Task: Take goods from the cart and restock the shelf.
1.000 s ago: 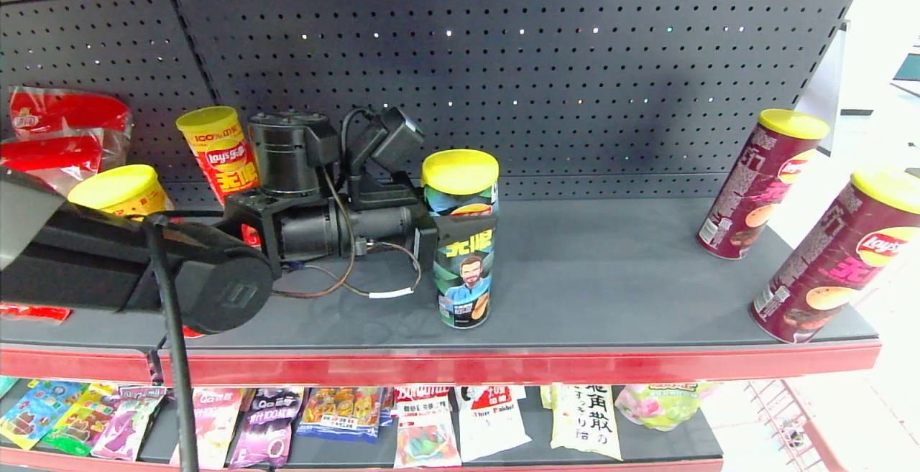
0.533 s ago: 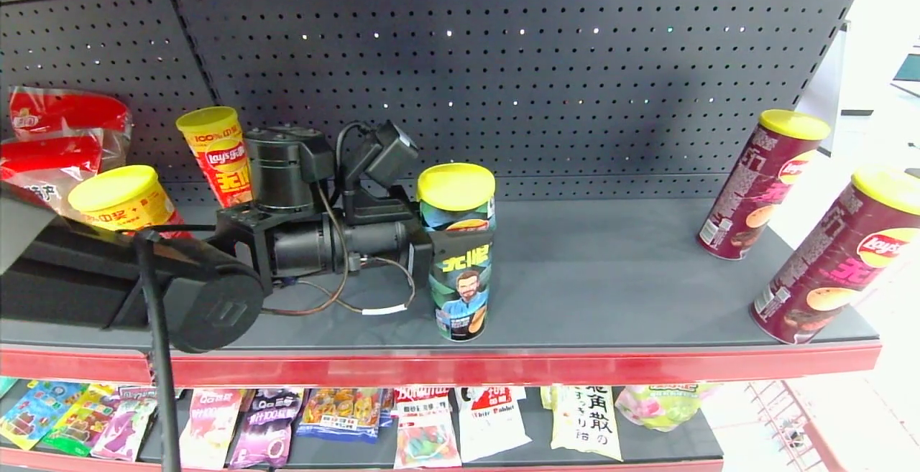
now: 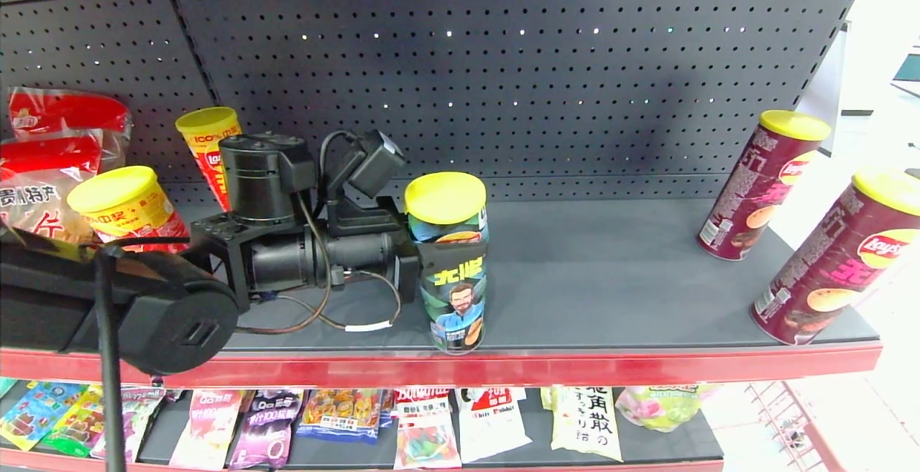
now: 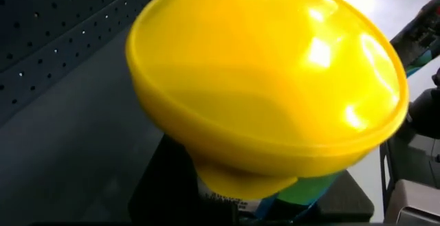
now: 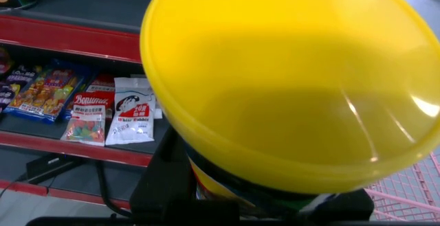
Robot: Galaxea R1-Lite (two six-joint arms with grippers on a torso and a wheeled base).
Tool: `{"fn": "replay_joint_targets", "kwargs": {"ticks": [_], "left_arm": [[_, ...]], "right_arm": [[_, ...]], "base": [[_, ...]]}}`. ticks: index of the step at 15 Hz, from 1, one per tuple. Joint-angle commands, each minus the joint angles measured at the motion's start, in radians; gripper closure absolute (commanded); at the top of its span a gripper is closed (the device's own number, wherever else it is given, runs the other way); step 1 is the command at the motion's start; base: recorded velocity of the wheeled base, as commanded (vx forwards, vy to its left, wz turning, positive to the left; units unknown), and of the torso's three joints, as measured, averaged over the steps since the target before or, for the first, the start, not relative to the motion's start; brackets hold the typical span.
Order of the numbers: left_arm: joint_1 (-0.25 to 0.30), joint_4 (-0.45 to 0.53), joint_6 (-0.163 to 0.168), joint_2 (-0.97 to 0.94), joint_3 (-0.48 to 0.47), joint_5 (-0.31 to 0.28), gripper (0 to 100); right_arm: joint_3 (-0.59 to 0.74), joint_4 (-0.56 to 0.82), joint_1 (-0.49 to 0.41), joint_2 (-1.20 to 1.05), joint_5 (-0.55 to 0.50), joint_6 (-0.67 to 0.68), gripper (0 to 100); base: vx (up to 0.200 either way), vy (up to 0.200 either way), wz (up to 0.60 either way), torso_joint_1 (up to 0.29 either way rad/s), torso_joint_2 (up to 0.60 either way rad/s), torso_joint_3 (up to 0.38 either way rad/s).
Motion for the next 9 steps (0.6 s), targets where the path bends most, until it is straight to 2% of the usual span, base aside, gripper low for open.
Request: {"fn": "replay_joint_targets", "kwargs": {"ticks": [1, 2, 7, 8, 9], "left_arm": [[0.000, -0.021, 0.000, 0.007, 0.012, 0.001, 100], [0.001, -0.040, 0.000, 0.013, 0.015, 0.004, 0], [0.012, -0.060, -0.001, 0.000, 0.035, 0.015, 0], [0.020, -0.067, -0.001, -0.013, 0.056, 0.015, 0], [0.030, -0.092, 0.000, -0.047, 0.127, 0.015, 0]], "right_arm": [[-0.002, -0.001, 0.000, 0.002, 0.000, -0.001, 100], [-0.002, -0.001, 0.000, 0.002, 0.000, -0.001, 100], [-0.002, -0.001, 0.000, 0.002, 0.000, -0.001, 100], [-0.002, 0.001, 0.000, 0.002, 0.000, -0.001, 100], [-0.002, -0.001, 0.000, 0.002, 0.000, -0.001, 100]], "base": [[0.000, 0.000, 0.00, 0.000, 0.00, 0.000], [0.000, 0.000, 0.00, 0.000, 0.00, 0.000], [0.000, 0.000, 0.00, 0.000, 0.00, 0.000], [0.000, 0.000, 0.00, 0.000, 0.00, 0.000], [0.000, 0.000, 0.00, 0.000, 0.00, 0.000]]}}
